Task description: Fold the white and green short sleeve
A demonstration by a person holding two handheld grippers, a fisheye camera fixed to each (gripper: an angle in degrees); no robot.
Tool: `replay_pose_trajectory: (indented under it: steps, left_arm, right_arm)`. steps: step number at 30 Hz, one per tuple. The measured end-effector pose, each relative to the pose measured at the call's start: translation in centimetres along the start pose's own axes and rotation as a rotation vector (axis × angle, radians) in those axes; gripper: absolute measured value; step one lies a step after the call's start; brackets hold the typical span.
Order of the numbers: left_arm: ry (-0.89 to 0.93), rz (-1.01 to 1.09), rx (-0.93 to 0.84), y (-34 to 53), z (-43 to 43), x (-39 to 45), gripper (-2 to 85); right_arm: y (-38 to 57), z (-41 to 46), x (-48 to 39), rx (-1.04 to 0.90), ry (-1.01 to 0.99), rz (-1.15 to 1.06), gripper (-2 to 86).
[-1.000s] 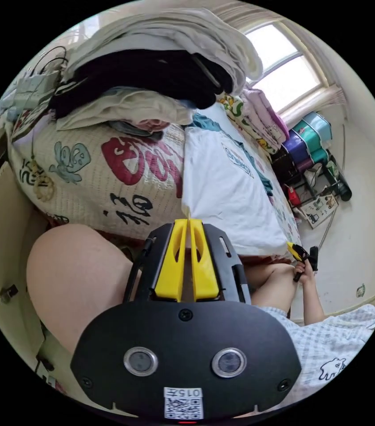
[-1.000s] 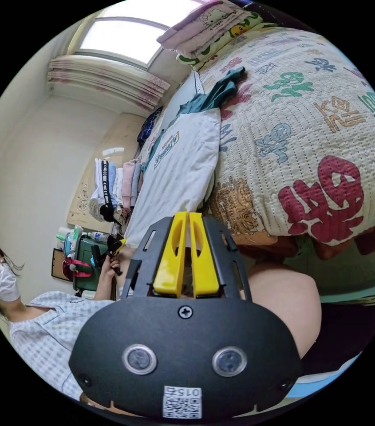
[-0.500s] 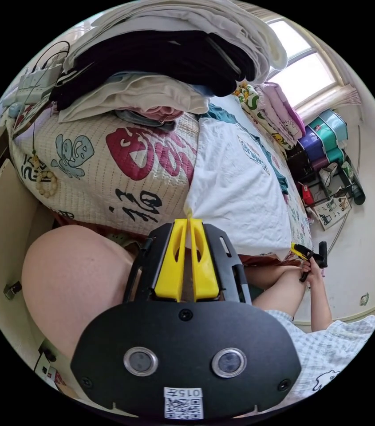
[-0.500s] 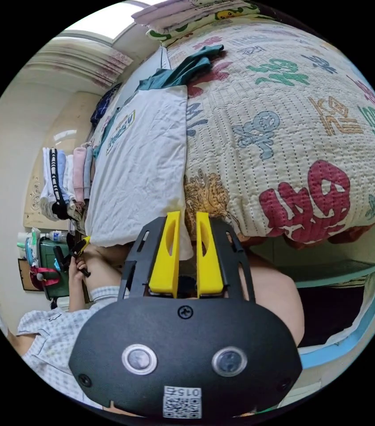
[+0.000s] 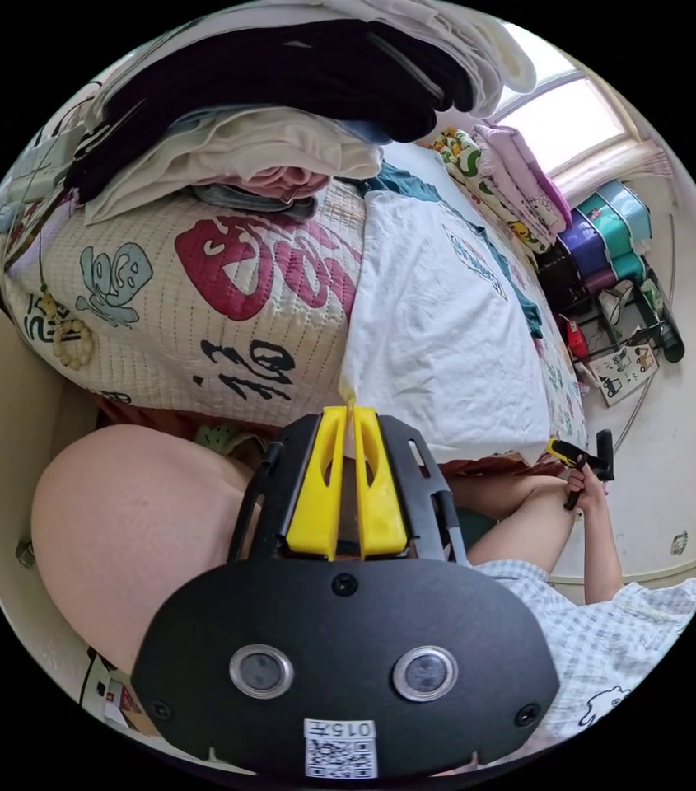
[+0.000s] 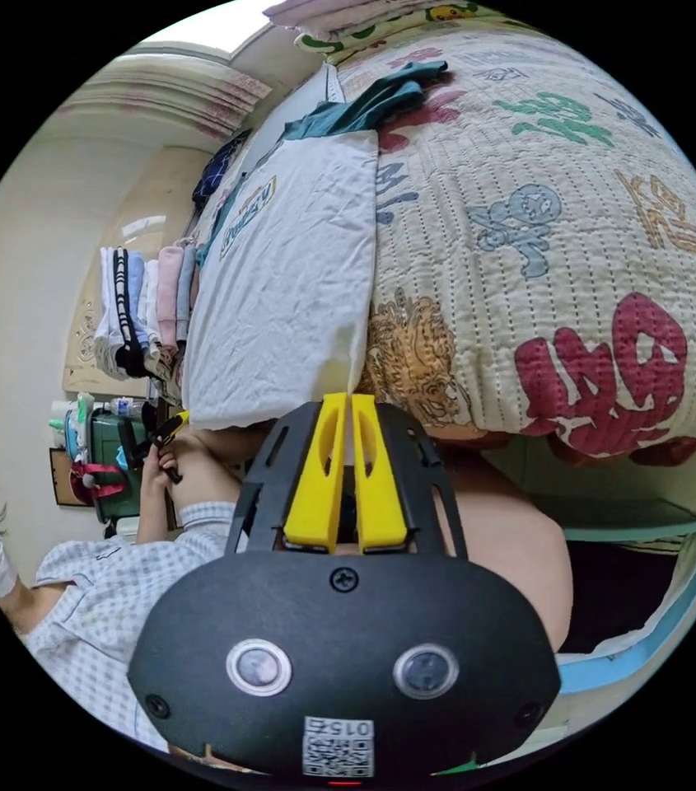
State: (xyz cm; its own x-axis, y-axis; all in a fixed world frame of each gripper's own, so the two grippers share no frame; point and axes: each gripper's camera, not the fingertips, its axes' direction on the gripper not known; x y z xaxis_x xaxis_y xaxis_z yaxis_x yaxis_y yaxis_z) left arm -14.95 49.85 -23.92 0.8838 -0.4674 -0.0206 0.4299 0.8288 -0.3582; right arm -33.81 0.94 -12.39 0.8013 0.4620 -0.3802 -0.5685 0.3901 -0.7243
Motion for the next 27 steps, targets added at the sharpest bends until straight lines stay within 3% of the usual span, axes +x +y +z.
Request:
replay_pose_trajectory:
  steps: [5, 18, 27]
  left_arm:
    - [0.044, -0.002, 0.011, 0.1, -0.7, -0.1, -0.3]
    - [-0.125, 0.053, -0.157, -2.0, 2.2, 3.1, -0.6]
    - [-0.13, 0.053, -0.137, -1.1, 1.0, 3.9, -0.8]
  right_arm:
    - [0.4, 0.3, -0.3, 0.067, 0.089, 0.032, -0.2]
    - [-1.5, 8.2, -4.7, -0.047, 0.329, -0.06, -0.3]
    - [-1.0, 12.3, -6.4, -0.055, 0.419, -0.104, -0.3]
